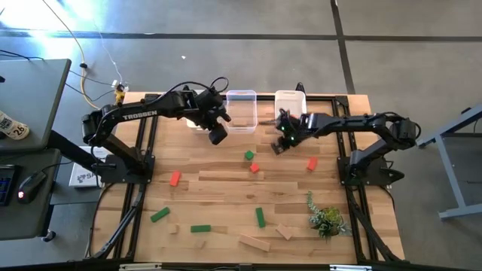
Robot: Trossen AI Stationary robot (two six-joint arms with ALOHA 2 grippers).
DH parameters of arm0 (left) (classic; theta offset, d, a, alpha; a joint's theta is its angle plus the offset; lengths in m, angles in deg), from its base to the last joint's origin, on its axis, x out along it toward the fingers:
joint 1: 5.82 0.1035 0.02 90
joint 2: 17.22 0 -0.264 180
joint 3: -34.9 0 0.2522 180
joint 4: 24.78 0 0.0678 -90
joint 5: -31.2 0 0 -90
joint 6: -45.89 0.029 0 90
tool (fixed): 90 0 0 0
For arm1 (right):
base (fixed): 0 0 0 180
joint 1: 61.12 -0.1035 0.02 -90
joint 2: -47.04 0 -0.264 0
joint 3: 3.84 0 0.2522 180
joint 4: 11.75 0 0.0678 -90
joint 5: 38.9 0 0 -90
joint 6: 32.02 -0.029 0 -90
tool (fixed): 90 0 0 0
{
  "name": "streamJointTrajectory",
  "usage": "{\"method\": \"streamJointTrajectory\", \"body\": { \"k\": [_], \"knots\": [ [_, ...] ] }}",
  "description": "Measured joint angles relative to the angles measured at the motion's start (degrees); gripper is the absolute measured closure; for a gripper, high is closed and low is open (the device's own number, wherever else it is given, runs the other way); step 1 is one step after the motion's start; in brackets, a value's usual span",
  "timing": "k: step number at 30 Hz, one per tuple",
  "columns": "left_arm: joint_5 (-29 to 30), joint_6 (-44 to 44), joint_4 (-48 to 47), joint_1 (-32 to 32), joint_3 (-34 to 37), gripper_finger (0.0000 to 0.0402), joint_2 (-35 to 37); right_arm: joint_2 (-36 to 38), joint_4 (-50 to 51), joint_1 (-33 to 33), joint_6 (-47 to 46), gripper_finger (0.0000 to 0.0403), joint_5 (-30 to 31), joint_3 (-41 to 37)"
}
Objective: Sort & place blocks by color
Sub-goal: Put the orange block into the right white bin, then put the green block into the left white bin
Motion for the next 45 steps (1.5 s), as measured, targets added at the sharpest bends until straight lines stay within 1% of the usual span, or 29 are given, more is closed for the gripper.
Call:
{"method": "streamJointTrajectory", "body": {
  "k": [6,9,13,17,24,32,35,40,45],
  "knots": [
    [0.64,-2.13,-6.47,-1.25,0.02,0.0202,0.0,0.01,1.76,5.6,9.6,0.0298,3.46,7.32],
    [1.51,-3.47,-9.3,-2.6,0.02,0.0202,0.0,0.02,1.7,9.55,13.18,0.0296,3.73,9.43],
    [4.69,-5.88,-13.57,-5.04,0.02,0.0202,0.0,0.02,1.49,14.67,15.93,0.0295,3.76,9.46],
    [6.46,-9.28,-16.33,-7.92,0.02,0.0202,0.0,-1.24,1.66,18.23,17.3,0.0294,1.49,7.9],
    [6.11,-13.09,-17.85,-13.63,0.02,0.0202,0.0,-4.74,1.43,19.98,19.99,0.0293,-0.09,5.67],
    [1.89,-14.29,-17.85,-19.71,0.02,0.0202,0.0,-8.51,1.22,19.98,23.43,0.0292,-0.71,5.67],
    [1.23,-16.03,-17.85,-21.83,0.02,0.0202,-0.02,-9.05,1.19,19.98,24.95,0.0278,-0.68,5.67],
    [-1.05,-18.85,-17.82,-25.29,0.02,0.0202,-0.02,-9.0,0.39,19.98,26.57,0.0231,-0.05,5.67],
    [-0.68,-22.3,-17.8,-28.9,0.02,0.0202,-0.02,-8.7,0.37,19.98,27.54,0.0192,-0.11,6.83]
  ]
}}
